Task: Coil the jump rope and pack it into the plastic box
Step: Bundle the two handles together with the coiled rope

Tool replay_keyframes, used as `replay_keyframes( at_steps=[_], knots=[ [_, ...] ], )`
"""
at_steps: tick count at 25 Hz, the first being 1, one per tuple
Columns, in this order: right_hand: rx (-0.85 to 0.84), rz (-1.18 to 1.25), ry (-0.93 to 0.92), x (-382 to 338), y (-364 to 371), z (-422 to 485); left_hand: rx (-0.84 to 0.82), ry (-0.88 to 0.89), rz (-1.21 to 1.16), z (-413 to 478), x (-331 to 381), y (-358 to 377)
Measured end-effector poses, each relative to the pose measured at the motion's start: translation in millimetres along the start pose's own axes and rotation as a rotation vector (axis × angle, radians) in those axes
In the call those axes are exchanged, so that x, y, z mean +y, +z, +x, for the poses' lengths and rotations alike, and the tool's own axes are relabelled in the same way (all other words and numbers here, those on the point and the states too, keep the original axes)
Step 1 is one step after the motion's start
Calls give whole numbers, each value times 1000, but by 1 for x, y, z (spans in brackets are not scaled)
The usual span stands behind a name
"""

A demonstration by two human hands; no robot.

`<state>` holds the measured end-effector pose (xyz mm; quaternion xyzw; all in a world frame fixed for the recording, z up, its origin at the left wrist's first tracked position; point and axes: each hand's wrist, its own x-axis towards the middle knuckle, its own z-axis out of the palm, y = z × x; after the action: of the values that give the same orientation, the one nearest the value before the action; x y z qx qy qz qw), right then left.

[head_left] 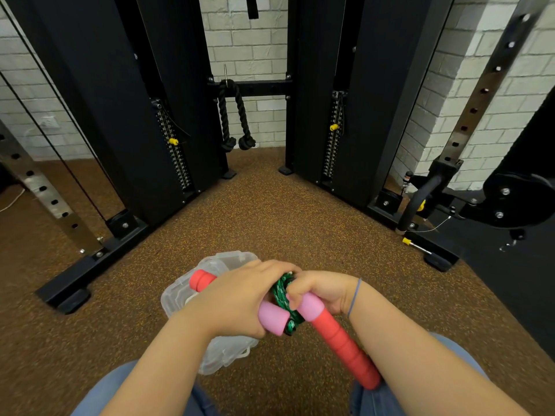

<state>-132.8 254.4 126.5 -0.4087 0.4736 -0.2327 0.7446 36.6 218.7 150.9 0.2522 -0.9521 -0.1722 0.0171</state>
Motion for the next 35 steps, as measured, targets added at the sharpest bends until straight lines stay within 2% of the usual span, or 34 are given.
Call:
replay_keyframes(
  at_steps=[6, 11, 23, 31, 35],
  knots=[
    [-35, 25, 16, -2, -5, 3, 3, -96, -34, 4, 1, 1],
    [-37, 107, 4, -4, -2, -1, -20, -134, -171, 6, 3, 4],
    [-99, -79, 5, 2, -13, 8, -51, -71, -246, 9, 2, 0],
    [44, -31, 14, 2, -10, 8, -79, -55, -301, 18, 0, 1],
    [139, -137, 21, 0, -8, 7, -79, -38, -256, 21, -2, 3]
  ],
)
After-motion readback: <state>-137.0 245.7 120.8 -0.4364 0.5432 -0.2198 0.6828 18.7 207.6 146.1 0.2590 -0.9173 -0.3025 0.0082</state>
